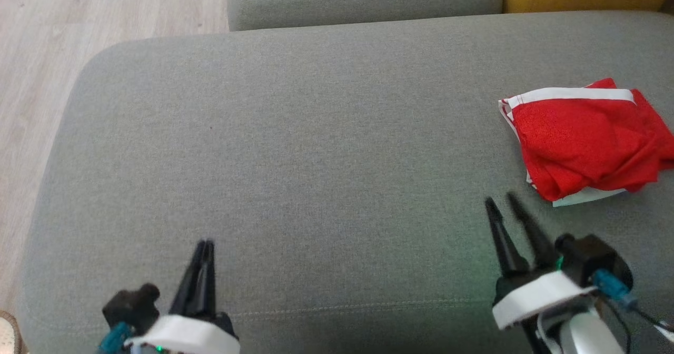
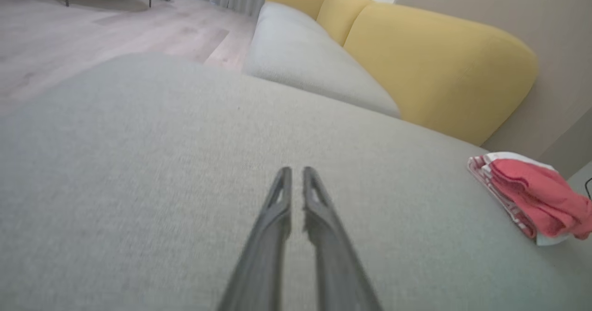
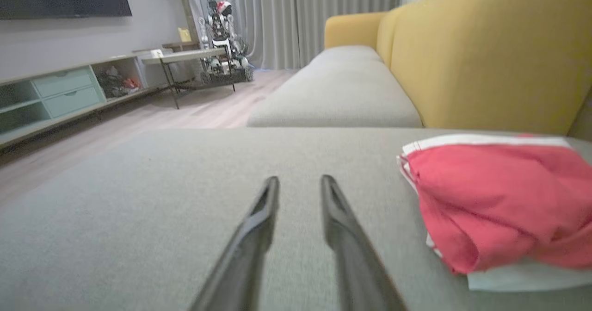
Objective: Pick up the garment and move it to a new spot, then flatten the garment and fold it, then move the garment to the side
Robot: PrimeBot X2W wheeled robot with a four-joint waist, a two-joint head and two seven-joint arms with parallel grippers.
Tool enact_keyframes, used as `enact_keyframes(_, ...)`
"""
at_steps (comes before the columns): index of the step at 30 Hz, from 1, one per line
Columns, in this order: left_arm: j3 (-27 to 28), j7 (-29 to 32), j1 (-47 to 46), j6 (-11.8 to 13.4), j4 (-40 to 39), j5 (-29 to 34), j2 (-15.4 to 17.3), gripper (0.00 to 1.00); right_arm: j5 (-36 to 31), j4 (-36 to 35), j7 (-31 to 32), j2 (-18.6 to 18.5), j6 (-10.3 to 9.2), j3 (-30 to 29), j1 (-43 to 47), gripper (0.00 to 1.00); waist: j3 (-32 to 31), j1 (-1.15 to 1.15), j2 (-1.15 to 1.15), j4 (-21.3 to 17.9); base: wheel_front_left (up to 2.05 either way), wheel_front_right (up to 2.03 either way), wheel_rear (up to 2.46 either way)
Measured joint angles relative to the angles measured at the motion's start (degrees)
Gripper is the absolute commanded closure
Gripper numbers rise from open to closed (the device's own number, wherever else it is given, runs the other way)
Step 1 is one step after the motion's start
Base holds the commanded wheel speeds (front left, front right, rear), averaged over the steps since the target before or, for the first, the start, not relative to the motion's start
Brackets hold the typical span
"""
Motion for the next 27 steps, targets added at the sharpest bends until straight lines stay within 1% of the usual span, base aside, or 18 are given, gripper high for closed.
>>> enact_keyframes(2,0.0,0.0,1.0,0.0,1.6,-0.1,0.0,1.00,0.1,1.7,0.2,0.0,0.00,0.0,1.1,1.00,0.0,0.00,0.00,0.0,0.00,0.00,0.00)
enact_keyframes(6,0.0,0.5,1.8,0.0,2.1,-1.8,0.0,1.00,2.1,2.2,0.2,0.0,0.00,0.0,2.2,1.00,0.0,0.00,0.00,0.0,0.00,0.00,0.00)
enact_keyframes(20,0.6,2.5,1.0,-0.3,2.5,-10.0,0.1,1.00,12.2,2.3,2.2,-0.1,0.00,-0.3,1.9,1.00,-0.1,0.00,0.00,0.0,0.00,0.00,0.00)
enact_keyframes(27,1.9,3.5,0.5,-0.6,2.7,-14.0,0.1,1.00,17.1,2.4,3.2,-0.2,0.00,-0.6,1.8,1.00,-0.1,0.00,0.00,-0.1,0.00,0.00,0.00)
